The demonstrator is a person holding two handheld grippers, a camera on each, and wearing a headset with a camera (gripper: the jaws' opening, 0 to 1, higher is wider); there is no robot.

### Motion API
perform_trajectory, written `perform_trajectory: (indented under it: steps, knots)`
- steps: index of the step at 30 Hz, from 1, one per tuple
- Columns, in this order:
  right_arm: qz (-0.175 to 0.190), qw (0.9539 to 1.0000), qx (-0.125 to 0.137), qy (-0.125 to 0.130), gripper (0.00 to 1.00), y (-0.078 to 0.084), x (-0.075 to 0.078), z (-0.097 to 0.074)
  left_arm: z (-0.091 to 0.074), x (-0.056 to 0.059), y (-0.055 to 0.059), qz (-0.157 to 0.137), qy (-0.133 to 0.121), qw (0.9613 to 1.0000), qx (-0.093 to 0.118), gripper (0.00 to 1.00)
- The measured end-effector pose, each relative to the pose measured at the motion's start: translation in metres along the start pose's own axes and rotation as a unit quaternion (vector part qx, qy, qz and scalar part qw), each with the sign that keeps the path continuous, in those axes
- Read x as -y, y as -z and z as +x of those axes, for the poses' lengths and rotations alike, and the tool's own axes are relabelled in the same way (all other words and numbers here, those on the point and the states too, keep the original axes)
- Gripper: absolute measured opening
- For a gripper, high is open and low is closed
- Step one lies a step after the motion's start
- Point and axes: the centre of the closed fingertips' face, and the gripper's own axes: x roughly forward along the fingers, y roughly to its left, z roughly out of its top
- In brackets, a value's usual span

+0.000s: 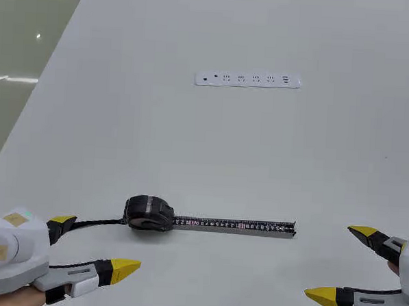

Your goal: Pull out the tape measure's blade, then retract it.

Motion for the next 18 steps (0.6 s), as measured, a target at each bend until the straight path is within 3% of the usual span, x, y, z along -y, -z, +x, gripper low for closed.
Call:
perform_trajectory:
  steps: [6, 15, 18]
  knots:
    - [0.001, 1.0000, 0.003, 0.001, 0.88, 0.000, 0.001, 0.001, 0.016, 0.009, -0.002, -0.021, 0.014, 0.9996, -0.008, 0.95]
    - [0.004, 1.0000, 0.003, 0.000, 0.88, 0.003, 0.001, 0.001, 0.038, 0.016, -0.004, -0.025, 0.018, 0.9994, -0.016, 0.95]
    - [0.006, 1.0000, 0.004, 0.000, 0.88, 0.003, 0.001, 0.001, 0.046, 0.017, -0.005, -0.044, 0.018, 0.9988, -0.016, 0.94]
